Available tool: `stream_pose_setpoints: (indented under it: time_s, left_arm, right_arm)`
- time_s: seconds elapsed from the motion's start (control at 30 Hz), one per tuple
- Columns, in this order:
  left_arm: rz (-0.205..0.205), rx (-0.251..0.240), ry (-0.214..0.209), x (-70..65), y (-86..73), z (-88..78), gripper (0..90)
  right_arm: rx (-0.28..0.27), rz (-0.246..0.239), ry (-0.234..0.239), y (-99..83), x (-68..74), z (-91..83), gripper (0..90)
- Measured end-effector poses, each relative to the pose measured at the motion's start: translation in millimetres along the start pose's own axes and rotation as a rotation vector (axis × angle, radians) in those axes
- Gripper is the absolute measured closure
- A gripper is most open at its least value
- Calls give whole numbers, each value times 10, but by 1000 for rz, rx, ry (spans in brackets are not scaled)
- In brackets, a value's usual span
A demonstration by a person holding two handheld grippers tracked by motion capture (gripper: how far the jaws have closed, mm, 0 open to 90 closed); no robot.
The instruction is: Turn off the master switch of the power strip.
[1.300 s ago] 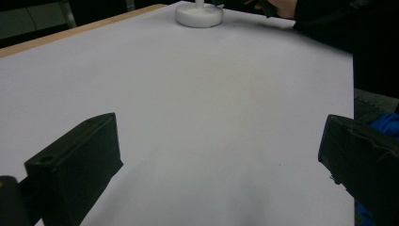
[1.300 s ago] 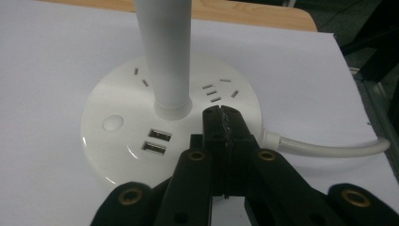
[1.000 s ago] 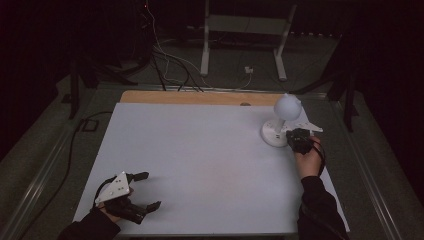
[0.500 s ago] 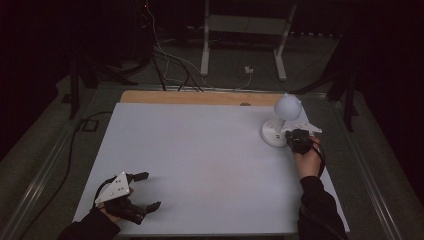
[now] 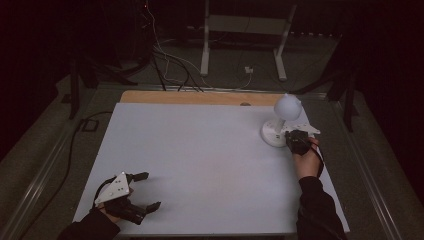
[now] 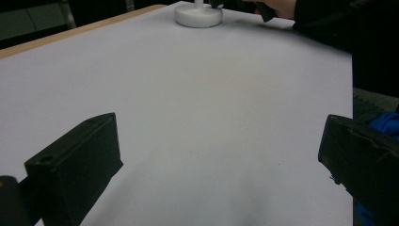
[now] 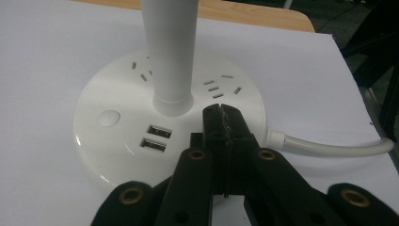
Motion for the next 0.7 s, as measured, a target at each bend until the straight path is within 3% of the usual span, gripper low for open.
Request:
stream_pose_setpoints:
  time_s: [0.1,0.17,0.3,0.37,0.4,0.5,0.6,0.7]
  left_arm:
    - [-1,0,-1,4,0,3,3]
    - [-1,0,-1,3,0,3,3]
    - [-3,-3,2,5,3,-2,3]
    - [-6,-6,2,11,6,-4,3]
    - [-7,-7,3,13,6,-4,3]
    - [-3,-1,2,19,2,2,3]
    - [-1,-1,0,9,2,6,3]
    - [-3,-3,2,6,4,-1,3]
  right_arm:
    - [2,6,1,3,-3,-1,900]
    - [3,-23,-13,6,8,-2,900]
    - [4,-31,-19,11,11,-3,900]
    - [-47,-48,-45,39,-1,-75,900]
    - [-47,-48,-45,39,-1,-75,900]
    - [-101,24,-27,173,-100,-246,893]
    - [-105,50,-11,188,-114,-289,893]
    - [-94,44,-13,162,-114,-302,891]
Point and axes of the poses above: each handheld gripper's, and its own axes: z roughly forward along the jaws, y roughly out of its top, x roughly to its left, the point moved 7 cm from there along z, roughly forward along the jaws, and after that the axes turned 5 degrees about -z, right-handed, at the moved point
